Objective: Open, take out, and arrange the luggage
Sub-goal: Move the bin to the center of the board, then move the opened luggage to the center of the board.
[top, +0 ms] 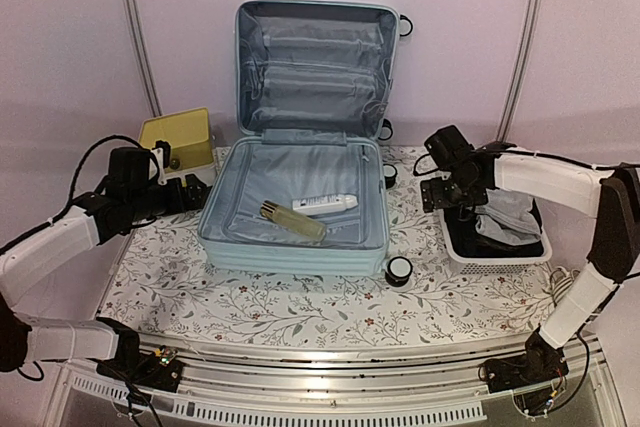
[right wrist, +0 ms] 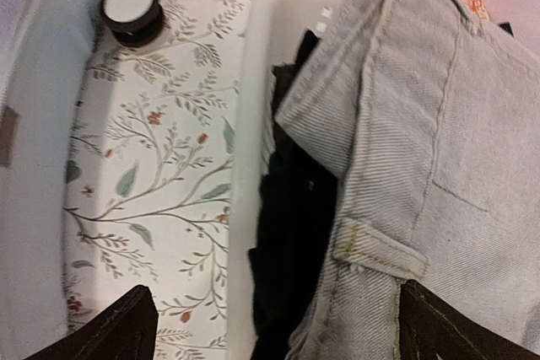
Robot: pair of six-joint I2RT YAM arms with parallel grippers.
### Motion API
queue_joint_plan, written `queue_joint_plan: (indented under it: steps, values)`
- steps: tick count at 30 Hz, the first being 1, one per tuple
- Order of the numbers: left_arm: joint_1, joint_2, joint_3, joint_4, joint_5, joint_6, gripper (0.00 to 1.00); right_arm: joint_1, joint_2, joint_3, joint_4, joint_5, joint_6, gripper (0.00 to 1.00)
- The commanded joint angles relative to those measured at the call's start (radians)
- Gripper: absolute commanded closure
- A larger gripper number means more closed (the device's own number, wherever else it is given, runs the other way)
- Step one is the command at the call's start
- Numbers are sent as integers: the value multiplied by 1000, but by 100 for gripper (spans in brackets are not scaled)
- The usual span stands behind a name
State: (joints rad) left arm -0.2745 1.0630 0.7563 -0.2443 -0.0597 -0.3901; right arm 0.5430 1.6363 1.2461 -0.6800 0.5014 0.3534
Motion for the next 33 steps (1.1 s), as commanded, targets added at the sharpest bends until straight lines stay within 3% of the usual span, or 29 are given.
queue_joint_plan:
  steps: [1, 6, 11, 17, 20, 26, 33]
  values:
    - [9, 3, 1, 18, 25, -5, 2, 34, -69, 117, -21, -126, -24, 1]
    - [9, 0, -19, 35, 19, -5, 2, 34, -94, 204, 4, -290, -6, 1]
    - [9, 12, -29, 55, 0, -14, 2, 30, -164, 47, 272, -446, -119, 1]
    - [15, -17, -76, 97, -41, -16, 2, -41, -125, 24, 353, -646, -27, 1]
    - [64, -9, -94, 115, -1, -33, 2, -41, -45, 81, 334, -675, 7, 1]
    - [151, 0, -120, 158, 97, -40, 2, -40, 84, 154, 328, -707, 66, 11]
    - [154, 64, -160, 231, 186, -40, 5, 4, 195, 224, 289, -592, 104, 14]
